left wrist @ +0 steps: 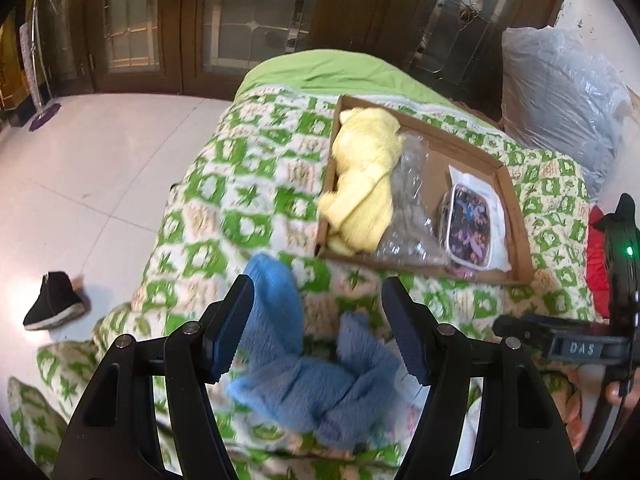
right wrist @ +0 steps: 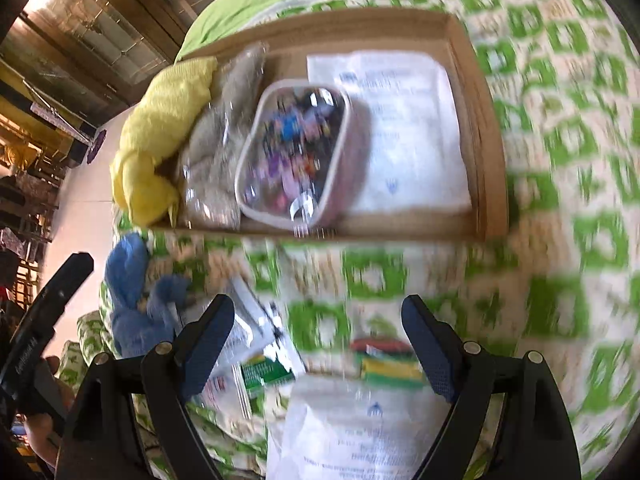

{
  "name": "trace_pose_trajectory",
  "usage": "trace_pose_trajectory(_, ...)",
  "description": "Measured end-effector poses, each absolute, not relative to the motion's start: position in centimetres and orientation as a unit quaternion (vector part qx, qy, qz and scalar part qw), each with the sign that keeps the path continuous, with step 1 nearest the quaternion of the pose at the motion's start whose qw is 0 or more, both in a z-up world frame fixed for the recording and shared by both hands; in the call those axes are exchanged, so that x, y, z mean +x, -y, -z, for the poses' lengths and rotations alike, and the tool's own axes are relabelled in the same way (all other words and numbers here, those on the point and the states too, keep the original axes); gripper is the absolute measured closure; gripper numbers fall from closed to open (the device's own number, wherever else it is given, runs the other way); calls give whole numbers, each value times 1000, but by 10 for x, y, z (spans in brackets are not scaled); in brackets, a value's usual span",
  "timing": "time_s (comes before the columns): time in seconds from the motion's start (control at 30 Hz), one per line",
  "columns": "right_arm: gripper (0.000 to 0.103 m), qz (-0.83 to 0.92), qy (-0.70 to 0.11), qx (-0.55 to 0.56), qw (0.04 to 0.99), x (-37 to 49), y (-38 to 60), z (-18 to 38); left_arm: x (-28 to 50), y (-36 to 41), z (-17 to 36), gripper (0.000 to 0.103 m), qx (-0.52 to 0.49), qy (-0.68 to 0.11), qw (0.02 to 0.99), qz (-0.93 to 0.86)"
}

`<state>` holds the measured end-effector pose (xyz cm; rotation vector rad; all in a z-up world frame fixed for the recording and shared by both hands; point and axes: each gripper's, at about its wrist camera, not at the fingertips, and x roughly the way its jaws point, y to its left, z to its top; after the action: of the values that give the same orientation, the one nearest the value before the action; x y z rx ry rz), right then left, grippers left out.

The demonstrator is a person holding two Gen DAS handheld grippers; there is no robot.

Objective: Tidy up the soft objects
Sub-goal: 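Move the open left tool toward the blue towel, then grasp the blue towel with left tool while right tool grasps the large white packet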

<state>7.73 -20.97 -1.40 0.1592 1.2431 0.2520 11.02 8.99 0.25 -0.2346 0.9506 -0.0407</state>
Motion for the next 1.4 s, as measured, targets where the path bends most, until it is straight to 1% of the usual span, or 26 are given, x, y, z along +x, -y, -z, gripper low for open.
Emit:
trace_pose_trajectory(0.1,17,-110,-570,86,810,62,221,20,101,-96,5,36,-133,-469,873,21)
trace_pose_trajectory(0.23,17,-106,-578,101,803,49,236,20,94,-100,10,36,-149,-478,866,19)
trace_pose_trajectory(0.5,17,-113,-599,93,788,26,247,15,86,-94,12,36,-135,-485,864,16)
trace_pose_trajectory(0.73,17,-112,-624,58,771,6,228,27,87,-91,16,36,-128,-494,860,14)
trace_pose_trajectory(0.87,17,-117,-643,69,754,6,227,41,89,-90,20,36,-125,-503,855,13)
trace_pose_trajectory(1.0,17,-105,-645,89,752,8,233,52,91,-90,26,36,-124,-515,848,6)
trace_pose_trajectory(1.2,16,-106,-643,61,756,9,220,61,93,-88,32,36,-117,-527,842,-1)
trace_pose_trajectory(1.27,18,-105,-639,56,760,9,219,63,93,-88,33,36,-117,-530,840,-3)
trace_pose_trajectory(1.33,22,-104,-634,53,765,10,221,61,94,-89,34,36,-116,-531,839,-4)
trace_pose_trajectory(1.4,32,-104,-628,57,769,11,226,58,94,-88,35,36,-115,-533,838,-4)
